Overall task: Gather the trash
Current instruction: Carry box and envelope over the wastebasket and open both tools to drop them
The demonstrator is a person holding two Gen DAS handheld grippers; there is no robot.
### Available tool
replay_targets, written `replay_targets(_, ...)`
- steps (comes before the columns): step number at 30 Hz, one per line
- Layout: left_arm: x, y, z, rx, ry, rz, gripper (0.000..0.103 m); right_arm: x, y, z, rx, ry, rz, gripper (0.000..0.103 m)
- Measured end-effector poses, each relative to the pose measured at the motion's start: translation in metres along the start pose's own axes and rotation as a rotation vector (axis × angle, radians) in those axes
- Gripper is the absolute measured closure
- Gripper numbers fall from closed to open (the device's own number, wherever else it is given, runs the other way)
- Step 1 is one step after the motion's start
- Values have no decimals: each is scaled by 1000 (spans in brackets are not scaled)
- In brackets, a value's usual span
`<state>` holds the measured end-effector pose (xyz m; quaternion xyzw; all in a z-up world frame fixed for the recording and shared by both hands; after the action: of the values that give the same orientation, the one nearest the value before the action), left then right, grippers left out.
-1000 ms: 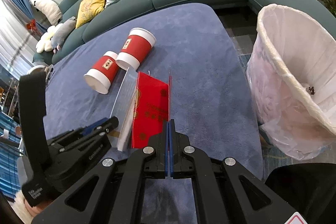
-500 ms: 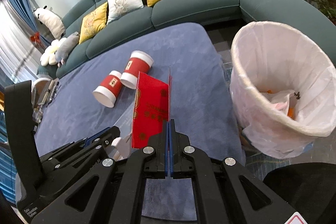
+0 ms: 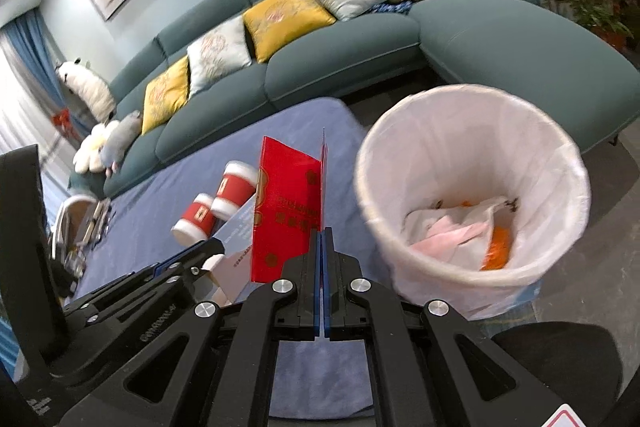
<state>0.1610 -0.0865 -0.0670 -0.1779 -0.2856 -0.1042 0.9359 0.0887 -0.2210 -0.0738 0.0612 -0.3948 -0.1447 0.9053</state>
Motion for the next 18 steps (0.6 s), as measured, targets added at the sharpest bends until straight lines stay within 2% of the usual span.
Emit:
replay_targets(11, 11, -97, 1, -117, -17, -113, 96, 3, -86, 43, -111, -75, -125, 102)
replay_targets(18, -1, -142, -23, -160, 34, -146, 95, -8, -123, 57, -154, -79, -176, 102)
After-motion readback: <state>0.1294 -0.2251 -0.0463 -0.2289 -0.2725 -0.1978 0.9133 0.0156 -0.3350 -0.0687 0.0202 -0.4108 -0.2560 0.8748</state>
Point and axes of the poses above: each gripper's, at about its wrist camera, not at the fingertips, and z roughly against the way its jaws point, y to its left, x to its top, the point moved 3 cm from there along -z, roughly the way its jaws point, and after that the axes turned 13 degrees about z, right-handed, at the moved point
